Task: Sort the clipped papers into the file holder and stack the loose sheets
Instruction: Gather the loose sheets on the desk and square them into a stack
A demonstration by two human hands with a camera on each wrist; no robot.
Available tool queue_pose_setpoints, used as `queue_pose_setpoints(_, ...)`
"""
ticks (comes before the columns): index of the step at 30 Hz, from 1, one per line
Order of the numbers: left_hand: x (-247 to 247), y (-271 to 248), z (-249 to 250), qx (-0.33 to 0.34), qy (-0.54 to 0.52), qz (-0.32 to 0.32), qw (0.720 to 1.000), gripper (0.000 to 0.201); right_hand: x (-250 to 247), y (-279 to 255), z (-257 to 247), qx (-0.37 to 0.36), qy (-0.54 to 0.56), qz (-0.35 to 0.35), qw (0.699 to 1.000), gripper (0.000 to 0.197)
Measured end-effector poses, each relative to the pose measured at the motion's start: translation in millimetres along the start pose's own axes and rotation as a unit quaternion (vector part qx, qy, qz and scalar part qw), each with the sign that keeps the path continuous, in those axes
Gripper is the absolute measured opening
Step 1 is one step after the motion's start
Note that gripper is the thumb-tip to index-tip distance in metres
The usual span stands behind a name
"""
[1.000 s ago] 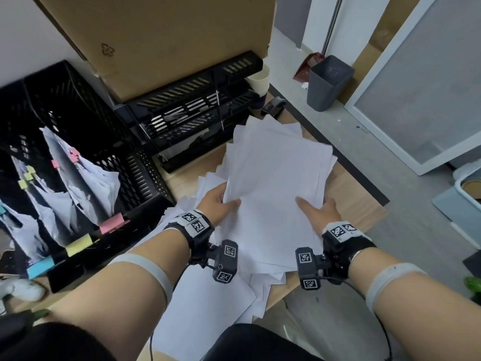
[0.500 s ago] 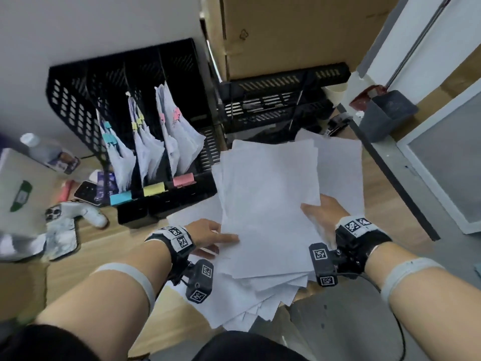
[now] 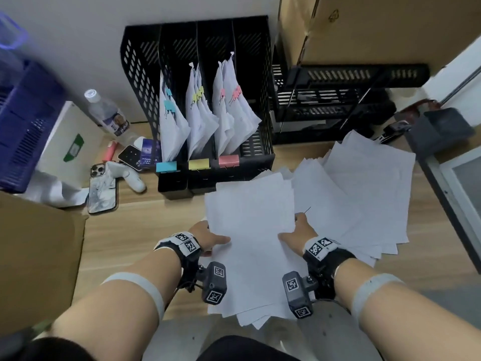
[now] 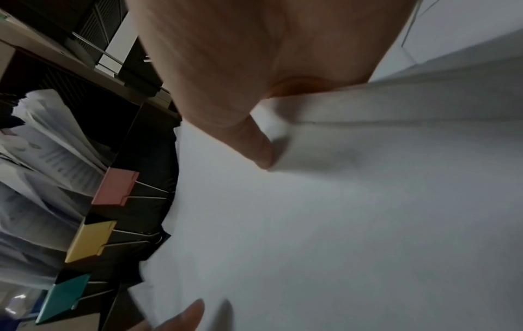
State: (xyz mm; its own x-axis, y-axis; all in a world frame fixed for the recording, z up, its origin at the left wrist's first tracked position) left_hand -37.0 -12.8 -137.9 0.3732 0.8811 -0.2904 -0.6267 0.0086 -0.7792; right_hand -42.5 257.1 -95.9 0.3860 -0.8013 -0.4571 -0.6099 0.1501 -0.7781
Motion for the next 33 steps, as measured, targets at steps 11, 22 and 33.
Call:
queue_pose_setpoints(11,6,5,58,0.084,0.043,-0.004,0.996,0.039,-78,-10,64,0.095,0.19,0.11,0.971,0.034)
queue_pose_setpoints(22,64,20,116,0.134,0.255,-0.015,0.957,0.085,-83,-18,122,0.221,0.146,0.121,0.957,0.031)
queue_pose_setpoints(33,54,25,107,0.086,0.462,-0.041,0.882,0.024,-56,-26,112,0.205,0.189,0.118,0.953,0.033)
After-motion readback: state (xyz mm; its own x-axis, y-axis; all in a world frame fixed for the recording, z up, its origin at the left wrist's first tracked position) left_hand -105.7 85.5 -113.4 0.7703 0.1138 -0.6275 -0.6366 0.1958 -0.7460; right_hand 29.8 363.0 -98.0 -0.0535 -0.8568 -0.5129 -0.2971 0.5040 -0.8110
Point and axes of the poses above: each hand's wrist, its own y-axis towards the middle knuckle, its own x-axis out of the palm, z = x × y, the point moved 9 cm from there along y, towards the middle knuckle, and after that the axes turned 6 degrees about x, right-handed, at the moved point
